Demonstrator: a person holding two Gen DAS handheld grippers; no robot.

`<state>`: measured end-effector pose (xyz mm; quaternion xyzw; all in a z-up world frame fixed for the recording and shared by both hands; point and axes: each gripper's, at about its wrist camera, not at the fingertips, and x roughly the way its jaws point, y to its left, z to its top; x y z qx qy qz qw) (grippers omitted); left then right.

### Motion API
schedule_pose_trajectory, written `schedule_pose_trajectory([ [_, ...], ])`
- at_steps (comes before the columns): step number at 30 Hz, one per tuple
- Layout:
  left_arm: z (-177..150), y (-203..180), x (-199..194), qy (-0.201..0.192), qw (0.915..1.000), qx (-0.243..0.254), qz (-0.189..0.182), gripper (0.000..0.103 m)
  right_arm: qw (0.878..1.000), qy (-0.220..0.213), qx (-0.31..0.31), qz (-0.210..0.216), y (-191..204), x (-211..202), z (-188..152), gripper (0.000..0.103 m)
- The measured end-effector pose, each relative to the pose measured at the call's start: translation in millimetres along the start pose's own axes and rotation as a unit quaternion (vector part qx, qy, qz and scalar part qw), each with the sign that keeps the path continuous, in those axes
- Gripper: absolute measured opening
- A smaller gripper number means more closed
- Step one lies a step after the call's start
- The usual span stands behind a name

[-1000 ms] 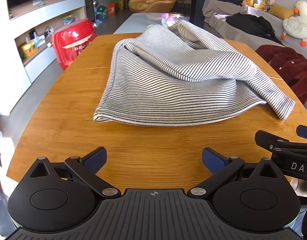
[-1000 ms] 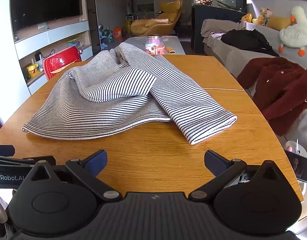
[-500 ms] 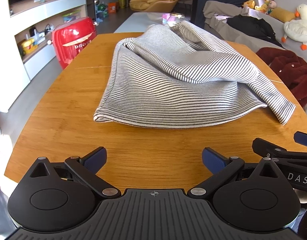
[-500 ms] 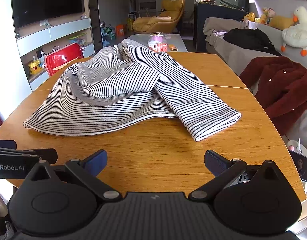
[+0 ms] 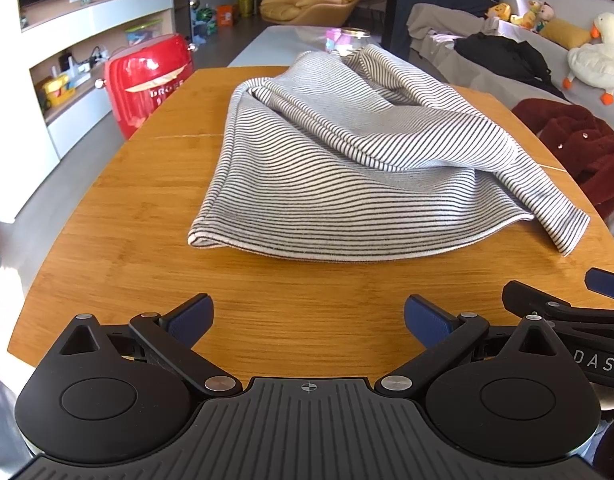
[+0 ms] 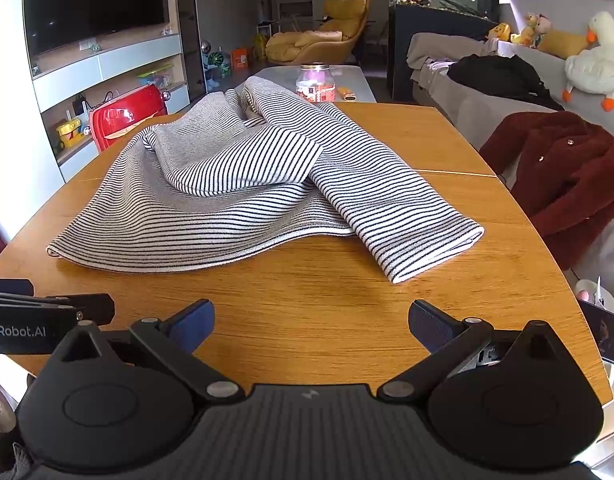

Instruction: Fold clothes

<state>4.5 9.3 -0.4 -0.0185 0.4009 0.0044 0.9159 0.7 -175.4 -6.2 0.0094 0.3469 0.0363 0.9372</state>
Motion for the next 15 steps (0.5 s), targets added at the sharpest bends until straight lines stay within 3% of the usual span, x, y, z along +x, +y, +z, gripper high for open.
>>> schedule_pose_trajectory([
  [15,-1.1,-1.1,-1.9,-0.003,1.0000,0.001,-0.002,0.103,1.000,-0.008,0.002,0.004,0.1,-1.6,-1.3,0.103],
])
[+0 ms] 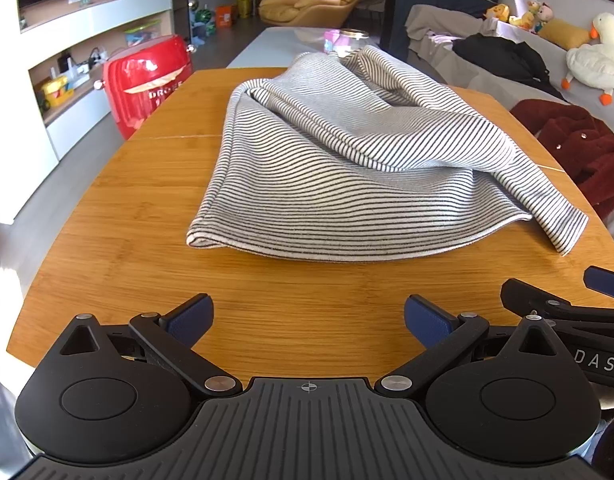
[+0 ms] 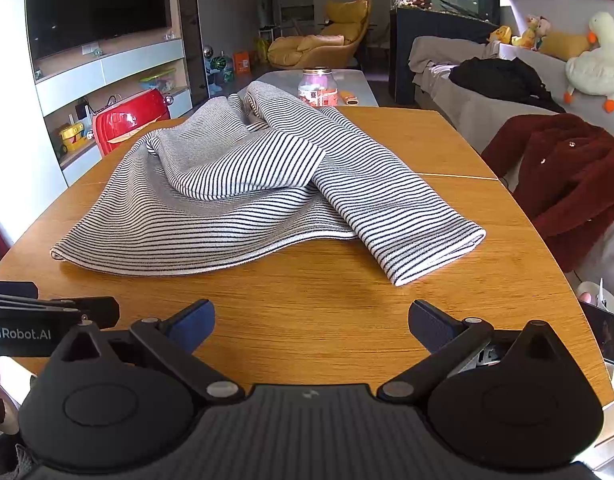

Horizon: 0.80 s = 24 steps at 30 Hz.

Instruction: Fold clothes

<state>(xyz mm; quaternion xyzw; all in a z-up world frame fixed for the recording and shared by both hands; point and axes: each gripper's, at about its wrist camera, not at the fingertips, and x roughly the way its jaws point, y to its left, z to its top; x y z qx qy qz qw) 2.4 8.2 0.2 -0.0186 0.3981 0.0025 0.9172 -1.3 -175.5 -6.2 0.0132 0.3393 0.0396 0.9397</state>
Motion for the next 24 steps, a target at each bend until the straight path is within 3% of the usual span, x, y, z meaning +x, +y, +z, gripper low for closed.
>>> schedule_pose_trajectory([
  [24,-0.4,1.2,-2.6,-0.003,1.0000,-0.001,0.000,0.103,1.000,-0.002,0.006,0.001,-0.3,0.3,-1.0,0.103],
])
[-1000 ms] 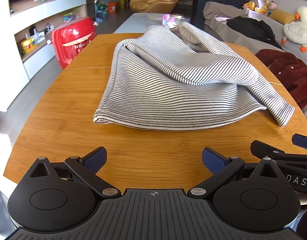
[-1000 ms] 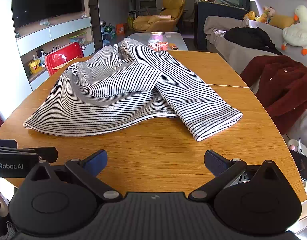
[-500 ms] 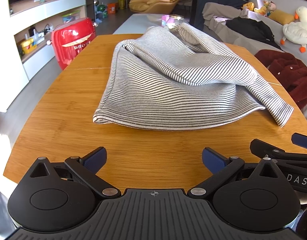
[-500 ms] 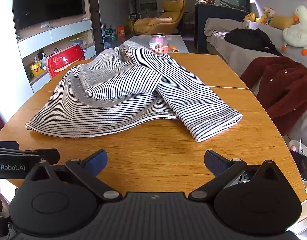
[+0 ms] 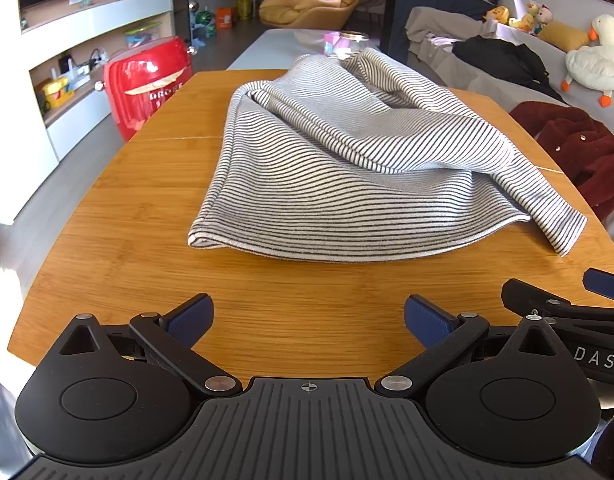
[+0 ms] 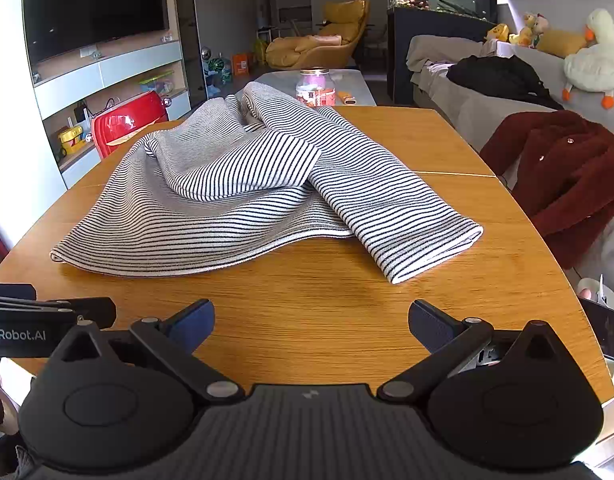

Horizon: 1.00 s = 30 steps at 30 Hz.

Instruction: Fold clothes

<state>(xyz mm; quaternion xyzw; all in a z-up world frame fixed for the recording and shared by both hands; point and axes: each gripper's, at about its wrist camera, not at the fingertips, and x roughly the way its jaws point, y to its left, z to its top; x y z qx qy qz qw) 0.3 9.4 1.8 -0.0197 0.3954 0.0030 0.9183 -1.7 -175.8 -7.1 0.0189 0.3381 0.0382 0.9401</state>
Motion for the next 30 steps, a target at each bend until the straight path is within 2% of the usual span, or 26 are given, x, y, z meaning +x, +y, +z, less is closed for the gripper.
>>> schedule_pose_trajectory([
  [20,2,3,6,0.012,0.9999,-0.006,-0.006,0.103,1.000,-0.006,0.000,0.008,-4,1,2,0.103],
  [25,24,4,11,0.003,0.9991,0.000,-0.043,0.103,0.999,-0.036,-0.011,0.019,-16,5,23,0.103],
  [30,62,-5,26,-0.023,0.9946,0.028,-0.097,0.103,0.996,-0.073,0.024,0.053,-43,17,61,0.103],
])
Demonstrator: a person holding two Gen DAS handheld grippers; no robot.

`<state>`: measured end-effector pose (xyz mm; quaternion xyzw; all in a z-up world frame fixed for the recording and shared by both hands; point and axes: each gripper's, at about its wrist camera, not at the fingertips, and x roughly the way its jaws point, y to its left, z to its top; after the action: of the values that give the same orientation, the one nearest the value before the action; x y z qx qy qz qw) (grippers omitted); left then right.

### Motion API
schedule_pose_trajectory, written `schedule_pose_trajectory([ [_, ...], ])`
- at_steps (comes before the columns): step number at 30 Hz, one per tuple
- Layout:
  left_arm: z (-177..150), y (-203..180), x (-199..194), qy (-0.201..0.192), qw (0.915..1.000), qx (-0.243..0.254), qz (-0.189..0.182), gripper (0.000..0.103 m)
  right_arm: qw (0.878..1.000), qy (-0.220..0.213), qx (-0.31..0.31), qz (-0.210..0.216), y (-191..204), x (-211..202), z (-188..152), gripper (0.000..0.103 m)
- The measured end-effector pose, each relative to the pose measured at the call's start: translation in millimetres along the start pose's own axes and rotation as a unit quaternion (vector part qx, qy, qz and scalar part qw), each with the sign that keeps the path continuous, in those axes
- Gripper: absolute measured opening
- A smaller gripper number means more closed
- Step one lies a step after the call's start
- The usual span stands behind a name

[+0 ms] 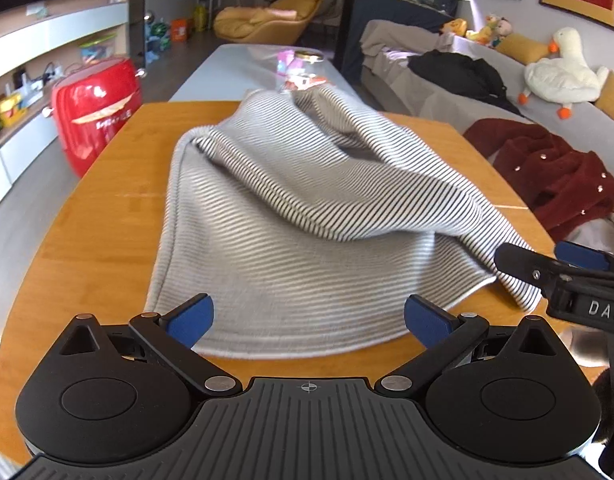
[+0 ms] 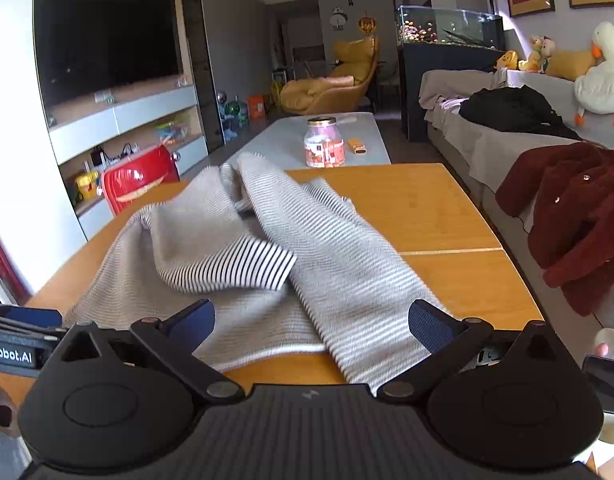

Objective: Fold clothes
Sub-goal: 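Grasp the striped shirt with the left tool while the right tool grasps it too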

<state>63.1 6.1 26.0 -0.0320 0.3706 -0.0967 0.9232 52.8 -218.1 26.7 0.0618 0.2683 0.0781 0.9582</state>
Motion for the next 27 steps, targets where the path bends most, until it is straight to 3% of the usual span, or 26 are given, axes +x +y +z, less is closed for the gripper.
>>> schedule_pose_trajectory([
  [3,20,-3,24,0.001,0.9993,0.026,-0.026,0.103,1.000,-0.001,0.007,0.019,-10,21,22,0.103],
  [7,37,-3,59,0.030,0.9982,0.045,-0.027,0.103,0.999,0.021,-0.032,0.033,-10,55,47,0.103],
  [11,43,6,88,0.073,0.9962,0.024,-0.042,0.103,0.996,0.049,-0.075,0.017,-8,91,66,0.103],
  [13,41,8,90,0.065,0.9966,0.025,-0.043,0.103,0.994,0.057,-0.096,0.011,-8,106,74,0.103],
  [16,37,14,88,0.055,0.9972,-0.013,-0.049,0.103,0.989,0.051,-0.136,0.010,-1,122,84,0.103],
  [18,42,17,87,0.070,0.9956,-0.020,-0.059,0.103,0.987,0.051,-0.154,0.016,5,133,88,0.103],
  [20,47,26,86,0.086,0.9891,-0.051,-0.108,0.103,0.986,0.053,-0.154,0.019,6,140,90,0.103],
  [24,56,43,84,0.105,0.9643,-0.124,-0.209,0.103,0.989,0.050,-0.140,0.022,1,146,95,0.103],
  [25,58,44,86,0.102,0.9628,-0.134,-0.211,0.103,0.990,0.049,-0.133,0.021,-3,145,95,0.103],
  [27,63,43,92,0.091,0.9684,-0.140,-0.185,0.099,0.992,0.051,-0.118,0.018,-10,146,95,0.103],
])
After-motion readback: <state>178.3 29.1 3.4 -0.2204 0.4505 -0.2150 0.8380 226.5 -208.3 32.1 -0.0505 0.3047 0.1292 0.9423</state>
